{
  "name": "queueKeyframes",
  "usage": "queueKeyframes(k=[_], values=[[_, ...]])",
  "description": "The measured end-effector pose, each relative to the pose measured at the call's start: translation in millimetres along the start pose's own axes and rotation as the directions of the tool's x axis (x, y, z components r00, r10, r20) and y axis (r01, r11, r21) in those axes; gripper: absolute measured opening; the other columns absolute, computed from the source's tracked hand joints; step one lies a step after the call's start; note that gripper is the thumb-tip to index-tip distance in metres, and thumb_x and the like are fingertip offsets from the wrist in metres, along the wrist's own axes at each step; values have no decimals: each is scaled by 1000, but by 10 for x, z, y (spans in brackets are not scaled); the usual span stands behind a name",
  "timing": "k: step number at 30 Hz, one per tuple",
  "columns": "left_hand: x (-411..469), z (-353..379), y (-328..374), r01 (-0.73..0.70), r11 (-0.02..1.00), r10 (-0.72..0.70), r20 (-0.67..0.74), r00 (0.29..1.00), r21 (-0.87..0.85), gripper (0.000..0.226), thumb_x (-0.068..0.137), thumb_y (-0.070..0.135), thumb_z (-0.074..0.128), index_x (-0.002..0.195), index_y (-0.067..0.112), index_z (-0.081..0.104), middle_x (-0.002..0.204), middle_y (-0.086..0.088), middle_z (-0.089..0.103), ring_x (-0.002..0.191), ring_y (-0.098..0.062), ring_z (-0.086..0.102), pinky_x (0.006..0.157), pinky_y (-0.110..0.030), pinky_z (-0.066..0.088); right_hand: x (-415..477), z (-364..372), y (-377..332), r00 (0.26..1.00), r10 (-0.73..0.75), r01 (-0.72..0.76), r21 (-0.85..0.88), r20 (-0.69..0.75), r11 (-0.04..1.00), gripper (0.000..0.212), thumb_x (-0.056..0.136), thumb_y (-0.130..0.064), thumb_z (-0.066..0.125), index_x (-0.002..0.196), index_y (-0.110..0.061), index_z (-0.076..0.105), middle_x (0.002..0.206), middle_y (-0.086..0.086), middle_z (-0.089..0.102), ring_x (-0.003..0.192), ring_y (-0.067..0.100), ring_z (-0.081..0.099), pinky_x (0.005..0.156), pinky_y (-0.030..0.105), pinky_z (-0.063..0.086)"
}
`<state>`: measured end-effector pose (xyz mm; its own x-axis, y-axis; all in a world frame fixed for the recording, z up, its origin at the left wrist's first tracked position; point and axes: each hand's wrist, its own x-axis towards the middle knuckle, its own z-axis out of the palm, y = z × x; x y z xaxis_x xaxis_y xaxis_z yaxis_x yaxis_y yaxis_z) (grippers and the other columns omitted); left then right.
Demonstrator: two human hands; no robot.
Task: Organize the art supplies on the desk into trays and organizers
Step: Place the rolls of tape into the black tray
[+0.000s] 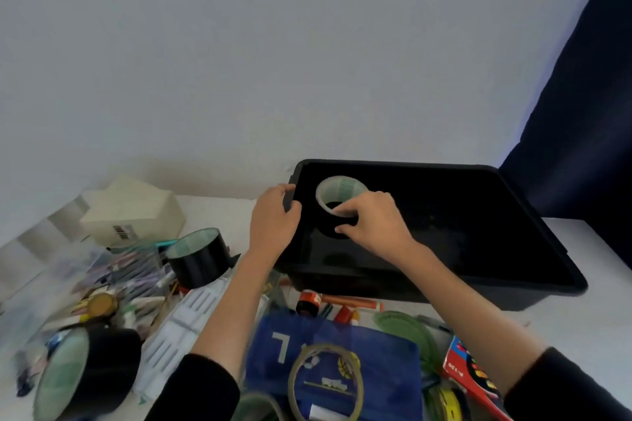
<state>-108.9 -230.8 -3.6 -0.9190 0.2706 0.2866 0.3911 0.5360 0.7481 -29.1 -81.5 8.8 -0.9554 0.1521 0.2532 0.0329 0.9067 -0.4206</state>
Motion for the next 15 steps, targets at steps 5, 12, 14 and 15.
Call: queueKeyframes(k=[5, 12, 14, 15], values=[[197, 140, -234, -9, 1000, 6, 122, 993, 25, 34, 92, 9, 46, 126, 10, 52, 126, -7, 55, 119, -25, 50, 92, -24, 38, 427, 252, 146, 995, 40, -26, -156, 87, 987, 35, 82, -25, 70, 116, -20, 66, 114, -1, 68, 111, 21, 57, 95, 34, 42], [202, 225, -324, 18, 1000, -15, 134, 991, -26, 46, 98, 11, 40, 142, 5, 33, 143, -5, 42, 133, -17, 38, 101, -13, 25, 759, 612, 298, 991, 59, -33, -214, 117, 976, 23, 77, -16, 71, 100, -12, 70, 107, 6, 58, 101, 26, 52, 78, 31, 48], [207, 234, -334, 33, 998, -27, 130, 991, -48, 48, 98, 12, 42, 144, 6, 31, 147, -6, 38, 135, -16, 35, 104, -15, 23, 773, 643, 324, 997, 47, -32, -217, 64, 976, 30, 75, -16, 74, 105, -14, 67, 114, 6, 45, 109, 24, 39, 74, 30, 49], [210, 244, -343, 40, 997, -33, 125, 992, -61, 48, 97, 12, 42, 143, 6, 31, 146, -6, 38, 135, -16, 35, 104, -15, 24, 776, 657, 336, 998, 63, -56, -213, 28, 975, 38, 74, -18, 76, 109, -15, 62, 118, 6, 40, 111, 24, 34, 73, 29, 50]])
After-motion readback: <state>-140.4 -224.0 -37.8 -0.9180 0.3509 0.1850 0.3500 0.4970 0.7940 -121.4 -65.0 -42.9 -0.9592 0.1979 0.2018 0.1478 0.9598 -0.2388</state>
